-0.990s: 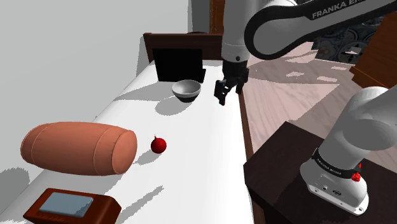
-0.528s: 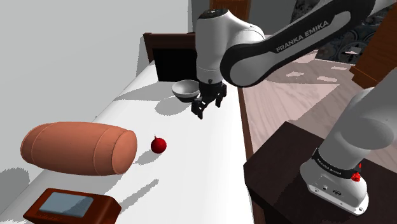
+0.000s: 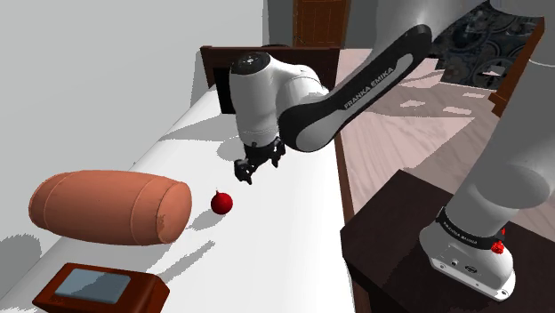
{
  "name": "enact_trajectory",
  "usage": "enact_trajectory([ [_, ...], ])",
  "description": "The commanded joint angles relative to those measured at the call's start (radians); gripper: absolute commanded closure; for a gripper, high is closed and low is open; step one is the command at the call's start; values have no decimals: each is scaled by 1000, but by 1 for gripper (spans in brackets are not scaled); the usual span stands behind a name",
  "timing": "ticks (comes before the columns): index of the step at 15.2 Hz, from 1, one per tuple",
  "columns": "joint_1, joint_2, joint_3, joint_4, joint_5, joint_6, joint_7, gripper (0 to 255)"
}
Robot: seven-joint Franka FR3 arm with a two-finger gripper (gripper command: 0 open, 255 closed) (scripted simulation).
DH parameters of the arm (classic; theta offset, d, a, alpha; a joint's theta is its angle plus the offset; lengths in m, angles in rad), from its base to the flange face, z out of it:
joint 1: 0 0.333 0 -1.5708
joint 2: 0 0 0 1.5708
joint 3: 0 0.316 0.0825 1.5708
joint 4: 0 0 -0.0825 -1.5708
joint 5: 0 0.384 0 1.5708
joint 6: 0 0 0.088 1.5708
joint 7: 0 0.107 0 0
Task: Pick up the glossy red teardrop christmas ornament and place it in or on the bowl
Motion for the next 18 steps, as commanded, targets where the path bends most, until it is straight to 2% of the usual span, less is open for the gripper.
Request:
enact_trajectory([
  [1,36,103,-9,74,-112,-13,98,0],
  [6,169,327,-80,277,-302,-69,249,0],
  [11,304,533,-155,516,-417,-133,320,0],
  [18,315,599,-187,543,-455,-97,336,0],
])
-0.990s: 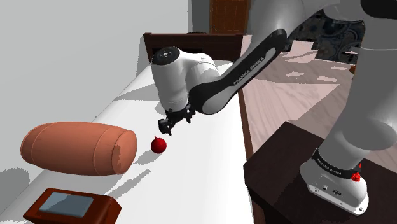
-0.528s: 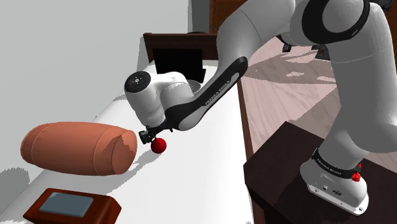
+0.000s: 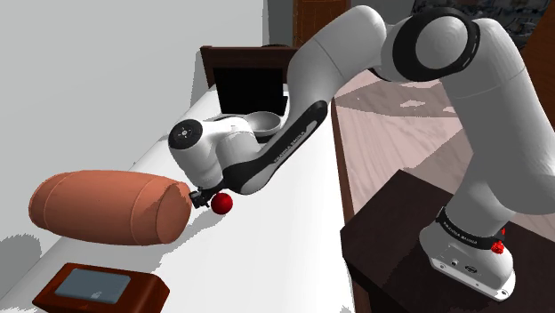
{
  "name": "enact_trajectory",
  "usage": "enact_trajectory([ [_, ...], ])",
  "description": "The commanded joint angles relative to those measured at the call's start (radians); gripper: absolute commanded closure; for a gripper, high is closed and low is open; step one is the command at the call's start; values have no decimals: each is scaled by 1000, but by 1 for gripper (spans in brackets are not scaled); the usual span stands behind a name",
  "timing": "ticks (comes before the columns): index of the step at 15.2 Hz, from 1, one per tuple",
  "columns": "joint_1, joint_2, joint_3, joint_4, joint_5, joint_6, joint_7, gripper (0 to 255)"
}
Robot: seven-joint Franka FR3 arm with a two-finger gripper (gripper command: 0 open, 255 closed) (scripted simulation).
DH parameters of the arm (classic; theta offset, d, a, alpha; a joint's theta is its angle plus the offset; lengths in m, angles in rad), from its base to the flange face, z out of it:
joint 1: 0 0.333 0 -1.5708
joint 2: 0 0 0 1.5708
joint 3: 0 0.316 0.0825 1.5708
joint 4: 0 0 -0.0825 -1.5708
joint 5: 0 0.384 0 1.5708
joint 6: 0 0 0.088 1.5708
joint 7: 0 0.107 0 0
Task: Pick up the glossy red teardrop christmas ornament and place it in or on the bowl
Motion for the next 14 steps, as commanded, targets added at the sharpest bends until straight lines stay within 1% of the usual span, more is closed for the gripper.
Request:
enact_trajectory([
  [1,2,24,-11,9,-14,15,5,0],
  [9,2,24,-11,9,-14,15,5,0],
  [10,2,24,-11,9,-14,15,5,255],
  [14,2,24,-11,9,-14,15,5,255],
])
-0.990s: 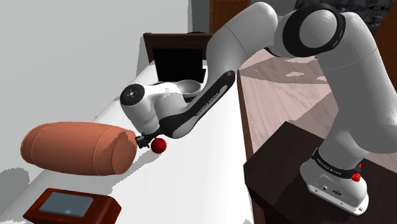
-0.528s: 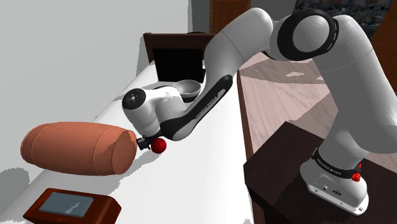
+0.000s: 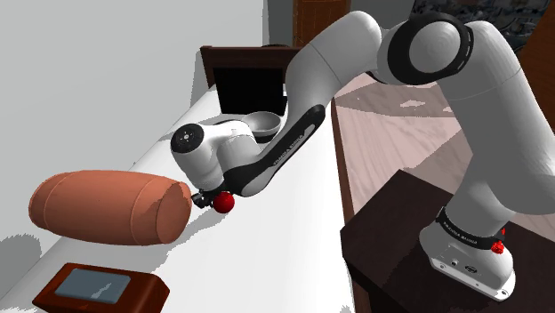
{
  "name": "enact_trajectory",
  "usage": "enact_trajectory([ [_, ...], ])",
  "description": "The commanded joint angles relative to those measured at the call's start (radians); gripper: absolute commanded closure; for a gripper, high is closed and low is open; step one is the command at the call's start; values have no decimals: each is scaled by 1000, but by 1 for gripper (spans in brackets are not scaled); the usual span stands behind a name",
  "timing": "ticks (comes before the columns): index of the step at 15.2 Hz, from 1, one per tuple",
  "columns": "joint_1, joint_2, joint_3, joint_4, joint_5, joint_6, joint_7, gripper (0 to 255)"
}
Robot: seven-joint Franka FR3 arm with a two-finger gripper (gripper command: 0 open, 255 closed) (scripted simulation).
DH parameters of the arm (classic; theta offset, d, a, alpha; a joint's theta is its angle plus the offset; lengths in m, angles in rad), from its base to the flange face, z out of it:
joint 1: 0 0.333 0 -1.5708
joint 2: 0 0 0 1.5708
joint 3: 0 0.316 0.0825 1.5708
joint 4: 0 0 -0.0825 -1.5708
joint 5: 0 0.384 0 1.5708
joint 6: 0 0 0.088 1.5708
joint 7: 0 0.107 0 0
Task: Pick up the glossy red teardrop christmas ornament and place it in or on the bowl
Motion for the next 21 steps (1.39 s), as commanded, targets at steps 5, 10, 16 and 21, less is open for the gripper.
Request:
enact_trajectory([
  [5,0,0,0,0,0,0,0,255],
  [10,-12,-41,20,-2,29,-32,-27,255],
  [16,-25,-88,42,3,64,-74,-62,255],
  [21,-35,-123,60,14,93,-111,-90,255],
])
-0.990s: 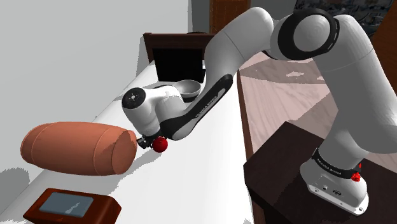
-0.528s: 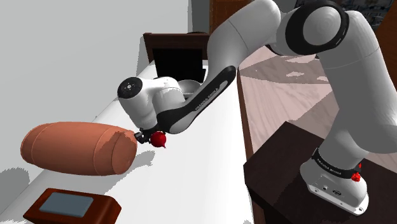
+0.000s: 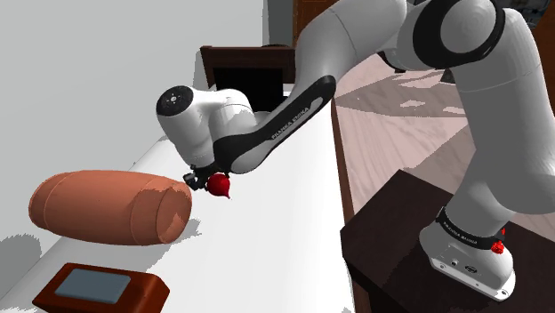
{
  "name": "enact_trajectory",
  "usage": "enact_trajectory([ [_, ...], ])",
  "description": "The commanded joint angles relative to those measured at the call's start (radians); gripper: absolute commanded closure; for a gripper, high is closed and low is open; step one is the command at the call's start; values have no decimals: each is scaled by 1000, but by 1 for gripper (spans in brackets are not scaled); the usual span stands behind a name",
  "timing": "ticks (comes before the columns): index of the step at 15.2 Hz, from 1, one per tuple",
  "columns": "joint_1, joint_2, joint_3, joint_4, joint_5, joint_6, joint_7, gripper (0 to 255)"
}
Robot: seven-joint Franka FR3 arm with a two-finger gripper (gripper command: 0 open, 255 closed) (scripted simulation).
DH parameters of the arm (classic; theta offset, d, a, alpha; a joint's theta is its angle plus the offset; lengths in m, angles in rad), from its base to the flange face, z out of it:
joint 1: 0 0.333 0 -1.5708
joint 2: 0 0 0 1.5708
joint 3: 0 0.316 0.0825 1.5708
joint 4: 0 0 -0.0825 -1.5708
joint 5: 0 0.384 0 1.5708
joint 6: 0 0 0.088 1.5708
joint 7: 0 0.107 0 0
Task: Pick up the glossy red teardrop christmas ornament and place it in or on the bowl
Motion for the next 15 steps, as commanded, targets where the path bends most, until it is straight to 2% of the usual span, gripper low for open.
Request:
enact_trajectory([
  [1,-4,-15,7,4,12,-15,-11,255],
  [15,-17,-93,44,70,83,-133,-92,255],
])
